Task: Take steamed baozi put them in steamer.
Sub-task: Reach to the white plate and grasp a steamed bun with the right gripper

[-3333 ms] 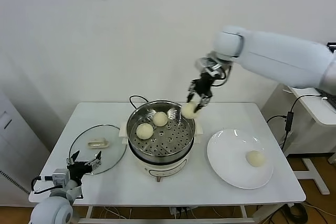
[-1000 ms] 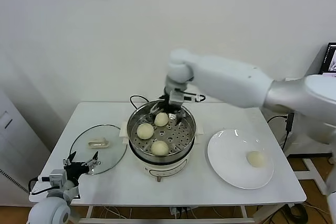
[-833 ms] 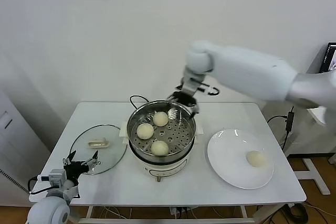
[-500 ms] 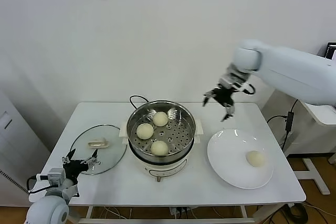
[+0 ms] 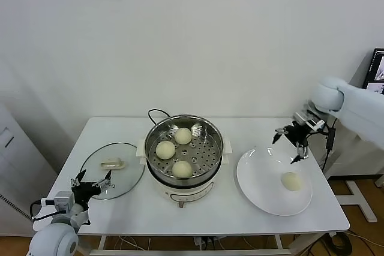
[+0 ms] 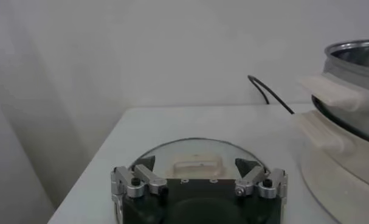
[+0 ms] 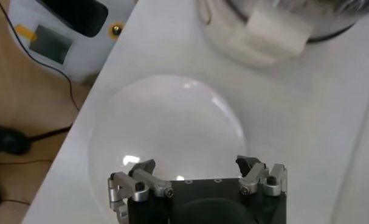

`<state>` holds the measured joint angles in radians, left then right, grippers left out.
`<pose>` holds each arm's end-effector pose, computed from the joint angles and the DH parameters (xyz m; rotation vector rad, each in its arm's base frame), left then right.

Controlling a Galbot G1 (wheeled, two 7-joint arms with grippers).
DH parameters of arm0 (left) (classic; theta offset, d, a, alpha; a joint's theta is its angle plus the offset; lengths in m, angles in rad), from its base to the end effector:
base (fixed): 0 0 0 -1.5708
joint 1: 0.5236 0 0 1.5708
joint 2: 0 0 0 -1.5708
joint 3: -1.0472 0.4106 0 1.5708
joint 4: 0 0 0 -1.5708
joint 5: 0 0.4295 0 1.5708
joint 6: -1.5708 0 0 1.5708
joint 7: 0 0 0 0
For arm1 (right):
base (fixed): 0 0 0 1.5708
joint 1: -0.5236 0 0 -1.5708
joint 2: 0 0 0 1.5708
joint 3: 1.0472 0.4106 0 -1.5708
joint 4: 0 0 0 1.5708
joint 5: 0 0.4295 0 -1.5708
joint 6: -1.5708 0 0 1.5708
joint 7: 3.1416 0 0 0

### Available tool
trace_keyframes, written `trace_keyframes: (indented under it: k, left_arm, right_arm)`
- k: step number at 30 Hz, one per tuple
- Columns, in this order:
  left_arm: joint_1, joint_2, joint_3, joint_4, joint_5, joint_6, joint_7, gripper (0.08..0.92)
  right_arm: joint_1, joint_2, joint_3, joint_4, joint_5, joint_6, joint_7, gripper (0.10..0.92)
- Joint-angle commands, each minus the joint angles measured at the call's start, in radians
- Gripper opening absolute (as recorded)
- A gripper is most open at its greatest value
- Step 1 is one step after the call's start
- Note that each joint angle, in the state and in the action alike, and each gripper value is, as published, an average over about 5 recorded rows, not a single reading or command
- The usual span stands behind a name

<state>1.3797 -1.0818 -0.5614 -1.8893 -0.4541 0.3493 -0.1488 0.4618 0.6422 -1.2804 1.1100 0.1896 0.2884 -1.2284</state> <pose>0.3081 0.1433 -0.3566 0.0501 -2.7636 -0.0976 0.6533 -0.2576 -0.1295 1.6263 -1.1731 1.4780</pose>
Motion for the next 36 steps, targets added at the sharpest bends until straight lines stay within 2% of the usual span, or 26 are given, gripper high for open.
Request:
trace_keyframes:
  k: [1, 11, 18, 29, 32, 36]
  left_arm:
    - [0.000, -0.001, 0.001, 0.002, 0.001, 0.002, 0.000, 0.823]
    - [-0.004, -0.002, 0.010, 0.010, 0.002, 0.004, 0.002, 0.823]
    - [-0.003, -0.003, 0.013, 0.012, 0.003, 0.003, 0.003, 0.823]
    - [-0.001, -0.003, 0.008, 0.014, 0.003, 0.003, 0.001, 0.823]
    - [-0.001, -0.004, 0.007, 0.015, 0.003, 0.003, 0.001, 0.823]
    - [-0.002, -0.004, 0.007, 0.014, 0.003, 0.003, 0.001, 0.823]
  right_arm:
    - [-0.248, -0.050, 0.156, -0.079, -0.096, 0.017, 0.035, 0.823]
    - [-0.362, -0.029, 0.274, -0.143, -0.127, 0.009, 0.081, 0.823]
    - [-0.440, 0.012, 0.396, -0.195, -0.219, 0.019, 0.114, 0.823]
    - [-0.480, 0.044, 0.451, -0.234, -0.259, 0.016, 0.114, 0.817]
    - [-0.482, 0.043, 0.458, -0.234, -0.262, 0.009, 0.105, 0.769]
    - [-0.486, 0.042, 0.467, -0.229, -0.257, 0.000, 0.092, 0.658]
